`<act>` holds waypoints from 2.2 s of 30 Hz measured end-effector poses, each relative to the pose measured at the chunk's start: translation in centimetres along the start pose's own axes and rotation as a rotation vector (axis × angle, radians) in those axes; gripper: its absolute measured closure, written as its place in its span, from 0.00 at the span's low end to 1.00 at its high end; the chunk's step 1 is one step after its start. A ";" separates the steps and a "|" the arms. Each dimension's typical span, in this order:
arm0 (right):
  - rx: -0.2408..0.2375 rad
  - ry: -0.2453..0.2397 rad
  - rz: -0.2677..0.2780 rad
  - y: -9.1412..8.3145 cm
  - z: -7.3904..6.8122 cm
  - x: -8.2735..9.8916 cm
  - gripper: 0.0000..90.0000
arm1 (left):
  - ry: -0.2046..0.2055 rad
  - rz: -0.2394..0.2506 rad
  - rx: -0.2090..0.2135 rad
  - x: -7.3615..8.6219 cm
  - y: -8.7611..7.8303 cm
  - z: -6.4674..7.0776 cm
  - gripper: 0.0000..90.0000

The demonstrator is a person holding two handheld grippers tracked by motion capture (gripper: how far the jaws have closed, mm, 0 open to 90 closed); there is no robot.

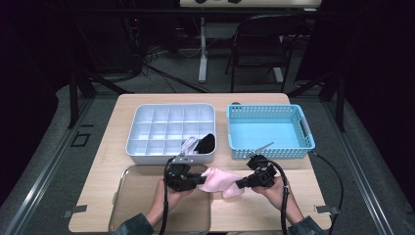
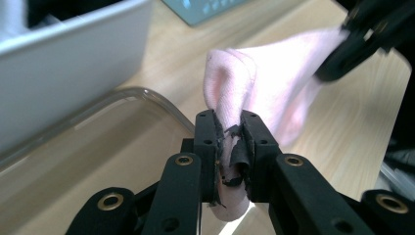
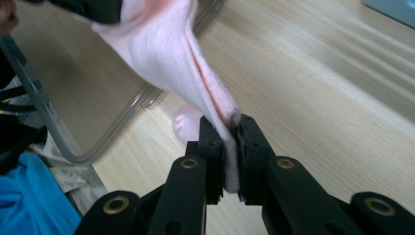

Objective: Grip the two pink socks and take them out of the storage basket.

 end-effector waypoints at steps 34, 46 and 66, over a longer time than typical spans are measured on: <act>0.218 -0.061 -0.054 4.3 -0.1 0.9 0.86 | 0.137 -0.238 -0.191 1.8 1.0 -2.9 0.83; 0.333 -0.114 -0.066 1.7 2.8 1.4 0.89 | 0.131 -0.139 -0.110 -0.1 3.7 0.3 0.94; 0.260 -0.031 -0.064 1.8 4.6 2.4 0.66 | 0.111 -0.158 -0.161 0.4 3.1 -0.7 0.52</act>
Point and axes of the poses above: each handheld gripper's, and its own axes: y roughly forward along the jaws, x roughly out of its underside, z roughly to its right, the point moved 9 cm from there along y, roughly forward along the jaws, and after that the axes turned 9 degrees about x, right-handed, at the moved point
